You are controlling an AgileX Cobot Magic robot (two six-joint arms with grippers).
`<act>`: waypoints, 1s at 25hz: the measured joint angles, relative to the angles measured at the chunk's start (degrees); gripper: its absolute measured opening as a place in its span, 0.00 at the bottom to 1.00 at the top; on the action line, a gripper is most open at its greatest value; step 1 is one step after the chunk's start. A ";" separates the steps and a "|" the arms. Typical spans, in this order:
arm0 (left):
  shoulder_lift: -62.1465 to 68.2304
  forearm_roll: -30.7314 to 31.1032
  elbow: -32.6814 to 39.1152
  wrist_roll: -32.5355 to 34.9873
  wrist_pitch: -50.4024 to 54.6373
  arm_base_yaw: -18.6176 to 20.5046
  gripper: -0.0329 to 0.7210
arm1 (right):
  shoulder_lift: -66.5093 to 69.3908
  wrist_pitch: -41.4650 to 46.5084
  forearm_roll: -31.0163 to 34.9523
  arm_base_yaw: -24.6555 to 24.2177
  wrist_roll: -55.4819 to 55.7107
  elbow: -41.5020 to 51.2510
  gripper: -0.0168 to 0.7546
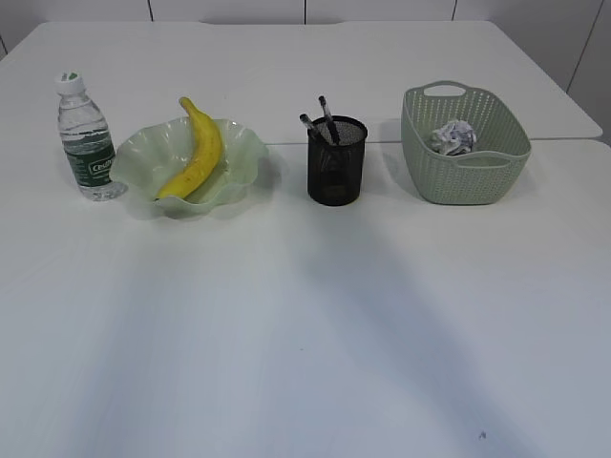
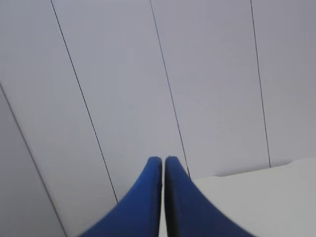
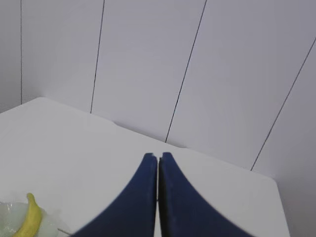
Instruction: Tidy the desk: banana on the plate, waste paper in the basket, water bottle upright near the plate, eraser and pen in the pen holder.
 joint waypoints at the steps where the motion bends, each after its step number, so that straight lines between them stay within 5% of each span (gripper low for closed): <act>1: -1.04 0.12 0.00 0.00 0.27 0.00 0.02 | -1.15 0.60 -0.59 0.00 0.00 0.00 0.02; 25: -20.49 5.83 -0.31 -3.63 15.88 0.00 0.01 | -36.24 3.26 -2.40 0.00 0.00 24.71 0.01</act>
